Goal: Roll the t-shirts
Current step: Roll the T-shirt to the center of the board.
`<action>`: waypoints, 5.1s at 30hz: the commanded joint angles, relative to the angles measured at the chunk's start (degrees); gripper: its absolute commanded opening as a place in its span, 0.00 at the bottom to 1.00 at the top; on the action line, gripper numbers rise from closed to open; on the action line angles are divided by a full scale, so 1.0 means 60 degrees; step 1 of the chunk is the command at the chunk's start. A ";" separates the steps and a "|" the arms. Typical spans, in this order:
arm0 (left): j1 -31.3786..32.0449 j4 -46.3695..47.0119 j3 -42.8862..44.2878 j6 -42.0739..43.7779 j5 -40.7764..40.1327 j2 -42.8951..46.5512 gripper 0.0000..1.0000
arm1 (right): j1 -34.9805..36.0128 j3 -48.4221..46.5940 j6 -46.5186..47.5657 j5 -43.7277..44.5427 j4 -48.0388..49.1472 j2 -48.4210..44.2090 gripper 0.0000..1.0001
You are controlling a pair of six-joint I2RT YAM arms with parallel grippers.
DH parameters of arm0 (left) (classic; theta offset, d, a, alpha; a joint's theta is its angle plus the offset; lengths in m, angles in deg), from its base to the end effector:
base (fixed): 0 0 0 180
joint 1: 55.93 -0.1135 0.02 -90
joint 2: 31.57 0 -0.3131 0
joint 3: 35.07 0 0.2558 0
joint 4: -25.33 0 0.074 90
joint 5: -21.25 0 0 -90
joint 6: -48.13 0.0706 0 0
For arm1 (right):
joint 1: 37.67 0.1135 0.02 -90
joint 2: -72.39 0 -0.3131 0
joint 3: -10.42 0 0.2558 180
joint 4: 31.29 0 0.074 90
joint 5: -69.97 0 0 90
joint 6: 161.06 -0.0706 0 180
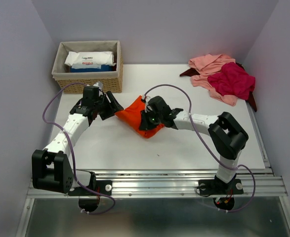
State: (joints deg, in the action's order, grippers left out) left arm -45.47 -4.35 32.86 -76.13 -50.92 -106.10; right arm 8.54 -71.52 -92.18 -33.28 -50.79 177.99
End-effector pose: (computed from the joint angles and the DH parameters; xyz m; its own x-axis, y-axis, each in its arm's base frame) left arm 0.2954 -0.0765 0.3023 -0.7149 -0.4130 -0.5643 0.0159 0.7972 -0.6036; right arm 0.2946 0.3307 0.2148 -0.7364 -0.2614 -0.6240 -0.5928 0.6937 0.4091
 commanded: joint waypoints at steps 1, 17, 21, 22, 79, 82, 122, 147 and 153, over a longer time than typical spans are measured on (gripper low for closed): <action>-0.0015 0.0050 0.0065 0.0276 0.0149 0.0335 0.70 | -0.0465 0.0350 -0.1062 -0.1788 0.0855 -0.0154 0.01; 0.0424 0.2041 -0.0258 -0.0179 0.1043 -0.0953 0.68 | -0.1945 0.1860 -0.3304 -0.4308 0.3332 0.0388 0.01; 0.0571 0.2407 -0.0141 -0.0208 0.1057 -0.1407 0.68 | -0.2151 0.1992 -0.3466 -0.4543 0.3522 0.0534 0.01; 0.0600 0.2582 -0.0126 -0.0208 0.1058 -0.1509 0.67 | -0.2238 0.2007 -0.3510 -0.4616 0.3581 0.0592 0.01; 0.1523 0.3507 0.2949 -0.0603 0.1365 -0.5142 0.64 | -0.2693 0.2681 -0.2691 -0.1629 0.1664 -0.1691 0.54; 0.1699 0.3507 0.3330 -0.0603 0.1409 -0.5567 0.64 | -0.2693 0.2681 -0.2456 -0.1248 0.1298 -0.2101 0.58; 0.2051 0.3169 0.2733 -0.0266 0.0428 -0.4337 0.62 | -0.1199 0.2417 -0.4023 0.3366 0.0125 -0.0755 0.18; 0.1451 0.2161 0.3287 0.0070 0.0560 -0.3460 0.61 | 0.0440 0.0529 0.0442 0.5971 -0.2657 -0.2294 0.68; 0.0763 0.1559 0.2777 -0.0061 0.0443 -0.2436 0.61 | 0.1920 0.0205 0.1702 0.7918 -0.2790 -0.1431 0.72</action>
State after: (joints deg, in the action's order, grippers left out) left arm -38.63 8.26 50.28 -77.25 -47.82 -125.33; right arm 16.48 -68.94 -89.36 4.18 -63.99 166.47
